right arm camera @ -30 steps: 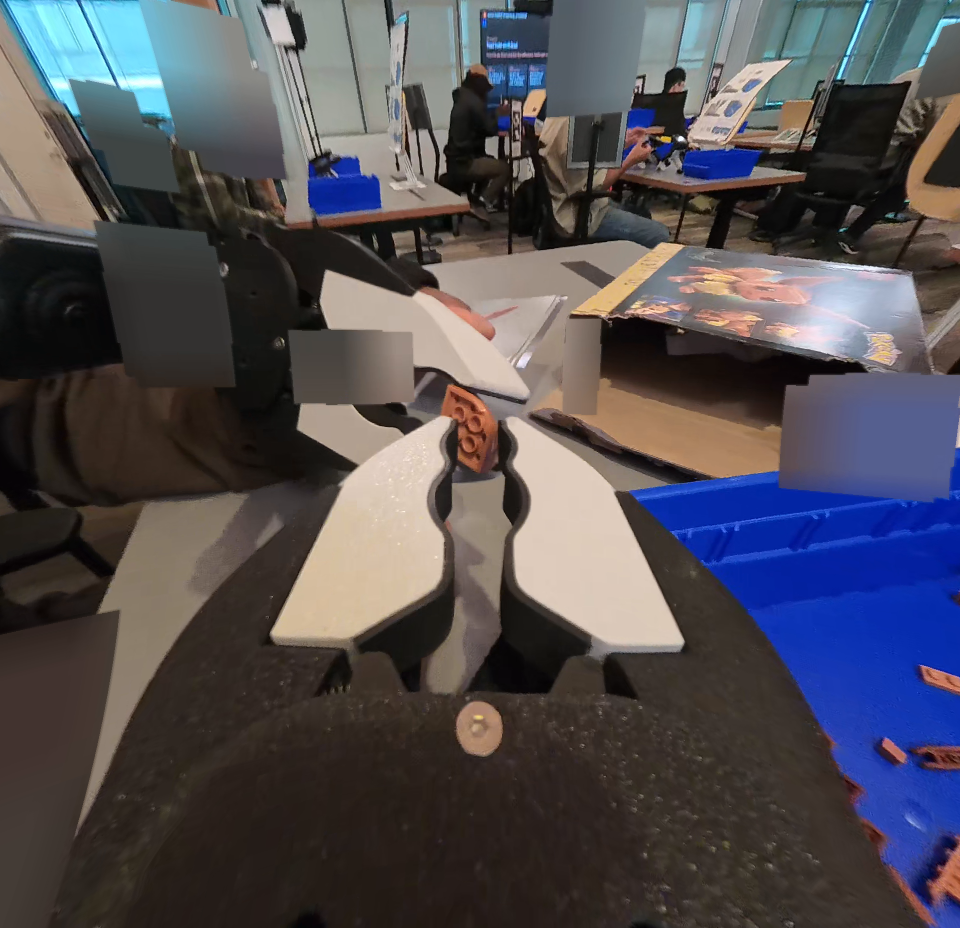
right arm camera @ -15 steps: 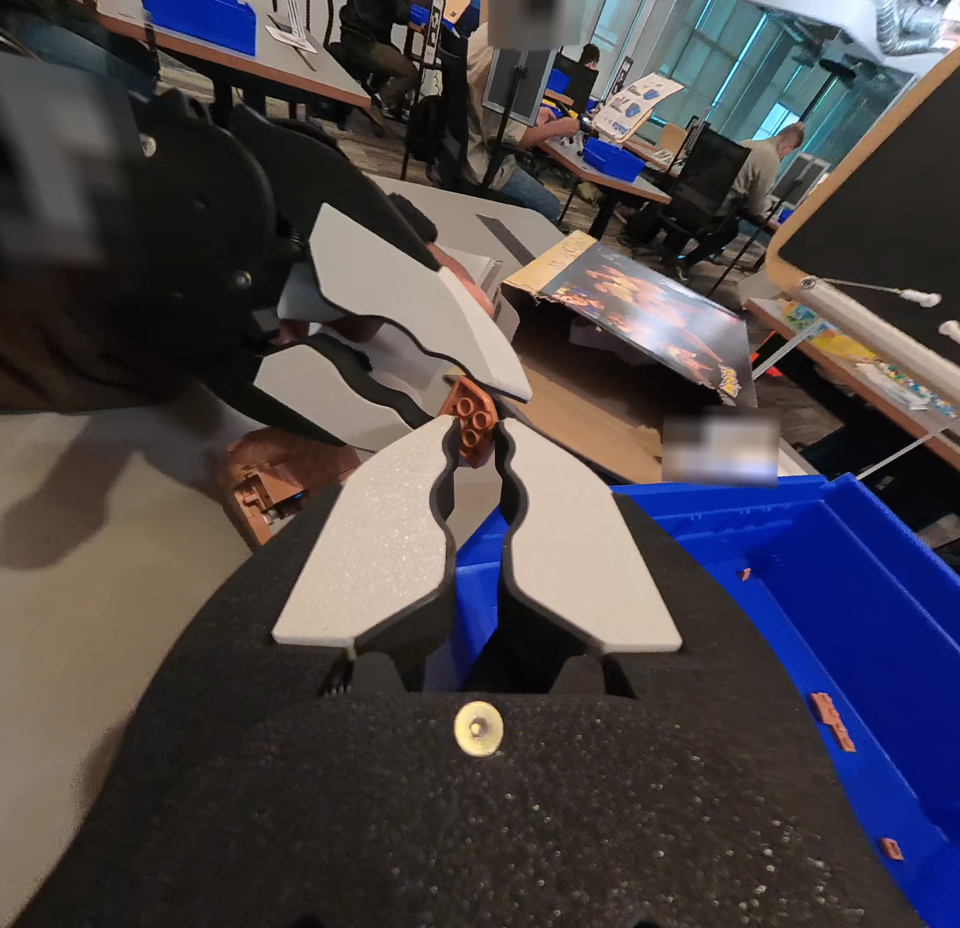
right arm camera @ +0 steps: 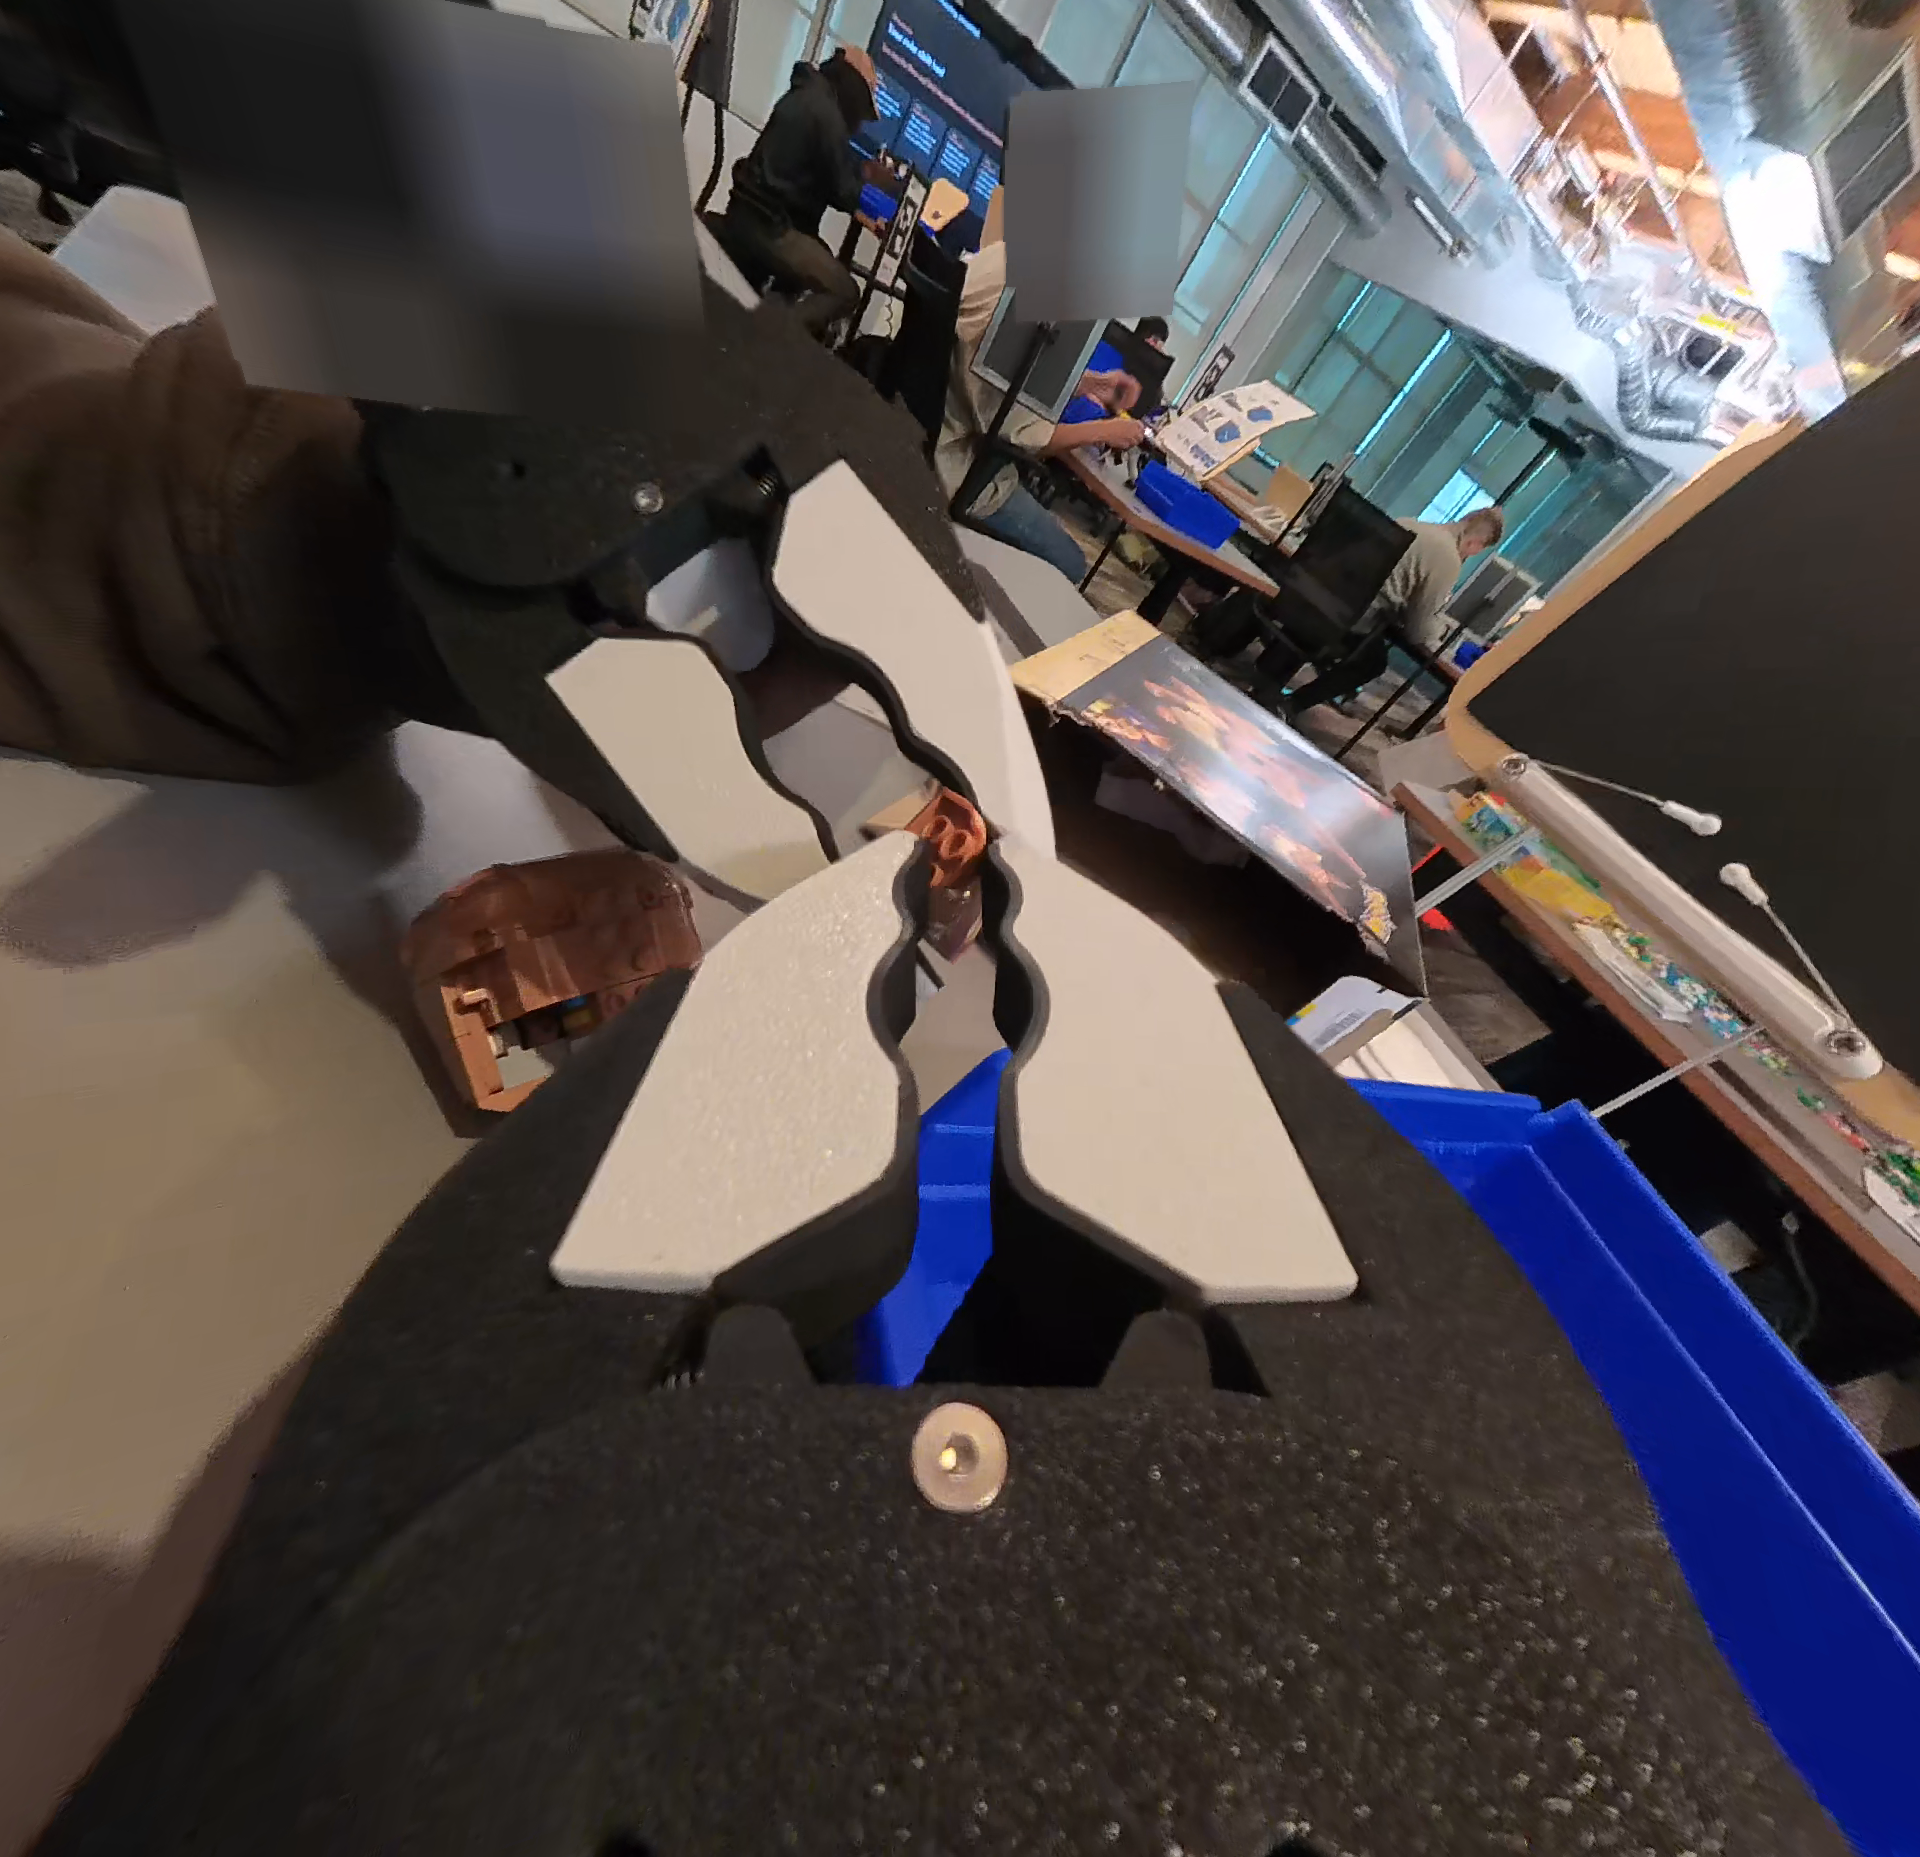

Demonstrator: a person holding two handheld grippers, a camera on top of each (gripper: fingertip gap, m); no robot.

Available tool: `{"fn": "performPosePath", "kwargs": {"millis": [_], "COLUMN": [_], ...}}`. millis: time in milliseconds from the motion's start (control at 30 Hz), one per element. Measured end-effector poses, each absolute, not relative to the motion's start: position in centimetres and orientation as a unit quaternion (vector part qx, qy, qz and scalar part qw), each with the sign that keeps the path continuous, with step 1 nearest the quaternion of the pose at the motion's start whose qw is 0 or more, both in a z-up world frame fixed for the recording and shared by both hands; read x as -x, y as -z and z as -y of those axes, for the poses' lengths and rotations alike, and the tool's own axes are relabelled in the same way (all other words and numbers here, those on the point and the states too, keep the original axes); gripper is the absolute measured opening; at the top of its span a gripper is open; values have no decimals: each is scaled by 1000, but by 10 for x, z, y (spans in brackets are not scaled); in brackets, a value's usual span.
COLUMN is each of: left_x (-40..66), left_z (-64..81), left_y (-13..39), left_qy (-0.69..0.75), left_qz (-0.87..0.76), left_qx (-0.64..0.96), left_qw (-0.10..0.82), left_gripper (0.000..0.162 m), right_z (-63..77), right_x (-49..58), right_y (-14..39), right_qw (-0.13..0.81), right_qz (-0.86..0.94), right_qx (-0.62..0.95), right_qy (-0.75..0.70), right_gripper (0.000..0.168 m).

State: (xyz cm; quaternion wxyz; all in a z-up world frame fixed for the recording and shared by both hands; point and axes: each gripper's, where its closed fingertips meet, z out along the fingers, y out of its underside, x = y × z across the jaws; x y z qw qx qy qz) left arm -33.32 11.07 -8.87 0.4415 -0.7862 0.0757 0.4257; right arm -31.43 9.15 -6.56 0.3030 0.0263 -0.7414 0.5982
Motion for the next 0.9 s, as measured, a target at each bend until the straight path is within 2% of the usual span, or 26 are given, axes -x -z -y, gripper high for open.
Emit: {"fn": "performPosePath", "kwargs": {"millis": [233,500,900], "left_x": [341,335,322], "left_z": [-106,-108,-116], "left_y": [101,102,105], "left_qy": [-501,-456,-369], "left_qz": [-122,-114,-100], "left_qx": [787,801,817], "left_qw": [338,370,432], "left_gripper": [26,27,26], "right_z": [-90,-92,-94], "right_x": [320,314,306], "right_y": [79,76,74], "right_qw": [352,321,326], "right_qz": [771,765,748], "right_qx": [-40,-50,-102], "right_qy": [-529,-556,-569], "right_gripper": [8,7,6]}}
